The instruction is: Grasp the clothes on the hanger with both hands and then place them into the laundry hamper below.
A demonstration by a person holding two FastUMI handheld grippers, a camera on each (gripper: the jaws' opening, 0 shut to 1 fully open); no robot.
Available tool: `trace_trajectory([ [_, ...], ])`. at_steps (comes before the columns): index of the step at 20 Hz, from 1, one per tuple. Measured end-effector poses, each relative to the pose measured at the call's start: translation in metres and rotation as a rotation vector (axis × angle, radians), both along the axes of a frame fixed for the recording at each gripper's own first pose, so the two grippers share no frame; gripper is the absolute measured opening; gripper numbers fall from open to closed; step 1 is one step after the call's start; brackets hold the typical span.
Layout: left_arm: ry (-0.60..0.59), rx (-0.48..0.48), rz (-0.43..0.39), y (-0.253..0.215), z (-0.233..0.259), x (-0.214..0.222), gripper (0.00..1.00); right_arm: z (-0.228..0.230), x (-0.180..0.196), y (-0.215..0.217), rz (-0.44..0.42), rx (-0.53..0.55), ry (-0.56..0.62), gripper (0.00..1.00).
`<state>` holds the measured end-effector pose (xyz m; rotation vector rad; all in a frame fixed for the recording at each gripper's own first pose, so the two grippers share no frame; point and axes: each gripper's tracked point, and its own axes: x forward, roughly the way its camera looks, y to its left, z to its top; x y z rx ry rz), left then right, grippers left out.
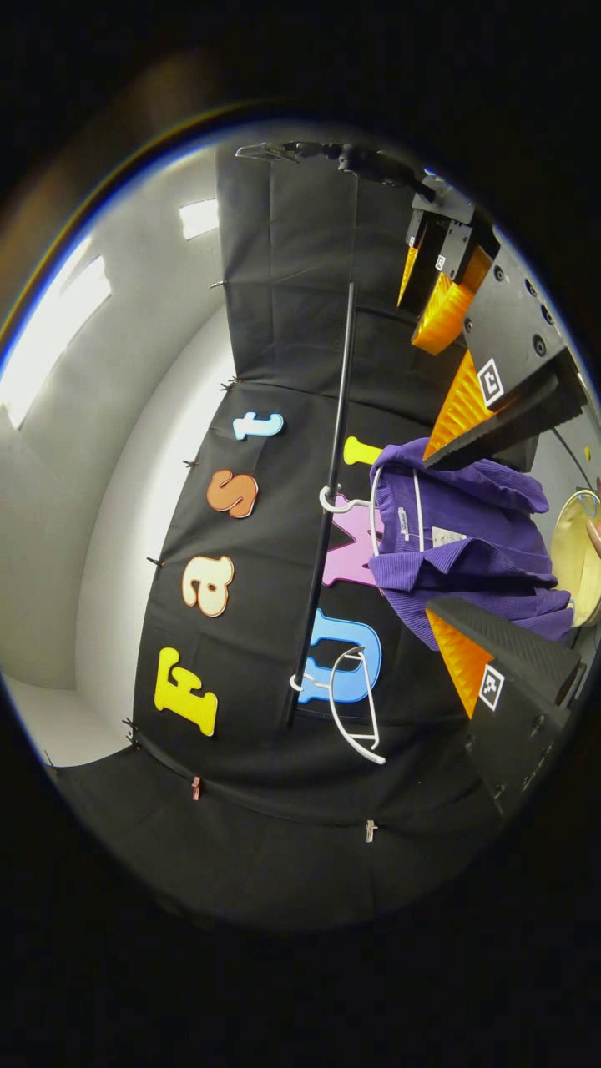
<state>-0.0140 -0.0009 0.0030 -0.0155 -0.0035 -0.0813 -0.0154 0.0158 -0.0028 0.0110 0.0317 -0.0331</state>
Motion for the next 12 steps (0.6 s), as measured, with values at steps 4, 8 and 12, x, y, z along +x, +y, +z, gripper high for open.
trace_trajectory([
  [4,0.008,-0.003,-0.026,0.008,-0.002,-0.005,0.96,0.001,-0.007,0.008,-0.024,-0.007,0.001,0.97],
  [8,0.019,-0.005,-0.057,0.016,-0.005,-0.007,0.96,-0.003,-0.012,0.018,-0.055,-0.016,0.01,0.97],
  [12,0.045,-0.003,-0.102,0.021,-0.011,-0.011,0.96,-0.009,-0.019,0.025,-0.093,-0.028,0.03,0.98],
])
